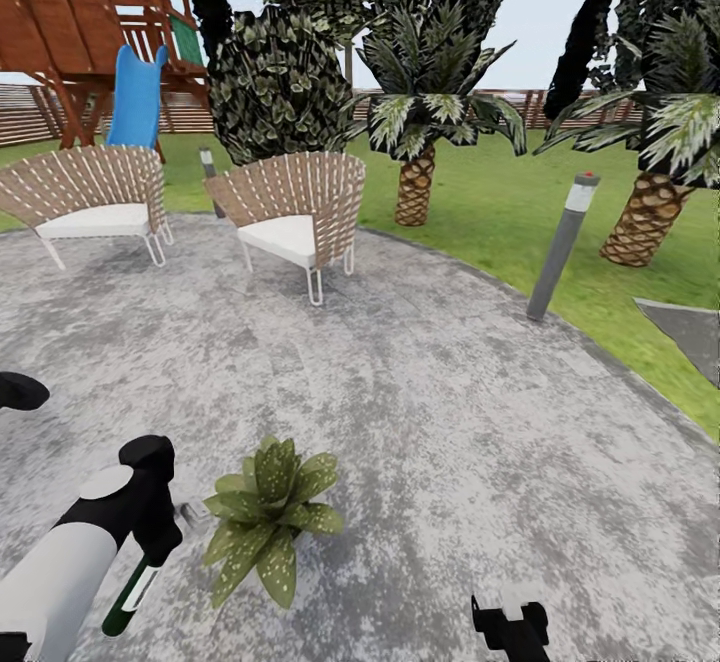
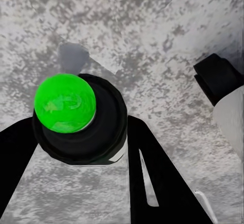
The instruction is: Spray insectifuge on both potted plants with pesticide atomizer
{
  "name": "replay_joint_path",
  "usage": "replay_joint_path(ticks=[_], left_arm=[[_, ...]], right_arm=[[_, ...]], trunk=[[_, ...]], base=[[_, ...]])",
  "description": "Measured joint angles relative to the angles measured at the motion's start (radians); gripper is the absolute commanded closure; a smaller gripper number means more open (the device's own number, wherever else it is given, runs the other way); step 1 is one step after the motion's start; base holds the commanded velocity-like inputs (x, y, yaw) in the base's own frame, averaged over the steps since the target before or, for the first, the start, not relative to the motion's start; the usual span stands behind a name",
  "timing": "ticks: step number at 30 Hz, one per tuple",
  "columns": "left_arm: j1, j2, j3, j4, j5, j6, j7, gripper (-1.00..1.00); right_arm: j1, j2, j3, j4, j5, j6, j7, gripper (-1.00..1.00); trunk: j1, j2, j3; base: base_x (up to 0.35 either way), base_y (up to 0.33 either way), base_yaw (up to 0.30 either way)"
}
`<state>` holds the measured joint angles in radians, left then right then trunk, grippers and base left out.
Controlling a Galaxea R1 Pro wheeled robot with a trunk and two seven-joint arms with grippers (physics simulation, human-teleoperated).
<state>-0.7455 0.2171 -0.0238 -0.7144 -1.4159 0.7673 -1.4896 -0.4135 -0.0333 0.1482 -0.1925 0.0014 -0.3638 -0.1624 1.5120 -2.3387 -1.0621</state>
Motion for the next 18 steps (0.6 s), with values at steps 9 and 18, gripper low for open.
replay_joint_path(ticks=[9,18], left_arm=[[0.0,-0.002,0.078,-0.001,0.002,-0.006,0.006,1.0],[0.0,-0.002,0.079,0.0,0.001,-0.007,0.018,1.0]], right_arm=[[0.0,0.0,0.0,0.0,0.0,0.0,0.0,-1.0],[0.0,0.006,0.0,-0.001,0.001,0.0,-0.001,-1.0]], trunk=[[0.001,0.0,0.004],[0.0,0.0,0.005]], base=[[-0.262,0.113,-0.252],[0.011,0.236,-0.042]])
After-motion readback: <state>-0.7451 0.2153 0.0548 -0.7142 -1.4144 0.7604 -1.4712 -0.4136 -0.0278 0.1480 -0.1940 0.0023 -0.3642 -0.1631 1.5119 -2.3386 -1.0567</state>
